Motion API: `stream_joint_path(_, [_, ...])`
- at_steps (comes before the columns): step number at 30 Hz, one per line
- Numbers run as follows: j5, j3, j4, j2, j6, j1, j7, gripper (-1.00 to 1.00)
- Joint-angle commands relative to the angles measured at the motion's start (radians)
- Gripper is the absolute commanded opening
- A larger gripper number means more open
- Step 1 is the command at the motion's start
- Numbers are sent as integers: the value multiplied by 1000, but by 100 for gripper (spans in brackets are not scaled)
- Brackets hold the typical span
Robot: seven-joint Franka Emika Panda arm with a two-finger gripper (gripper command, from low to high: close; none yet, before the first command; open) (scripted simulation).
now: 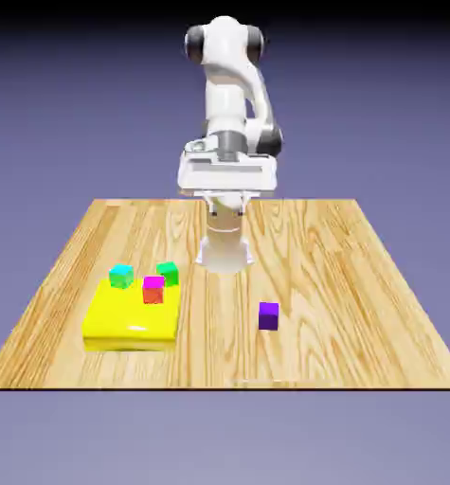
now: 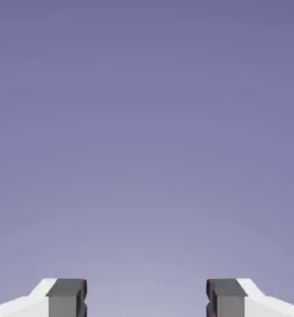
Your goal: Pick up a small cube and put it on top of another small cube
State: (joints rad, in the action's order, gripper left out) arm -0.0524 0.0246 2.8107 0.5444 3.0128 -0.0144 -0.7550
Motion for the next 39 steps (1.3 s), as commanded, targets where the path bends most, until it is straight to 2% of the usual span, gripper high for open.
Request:
stream_joint_path(1, [-44, 20, 1, -21, -20, -22, -12, 0])
stream_joint_path(31, [-1340, 628, 18, -653, -619, -675, -358, 0])
stream_joint_path(39, [-1442, 423, -22, -733, -621, -421, -285, 0])
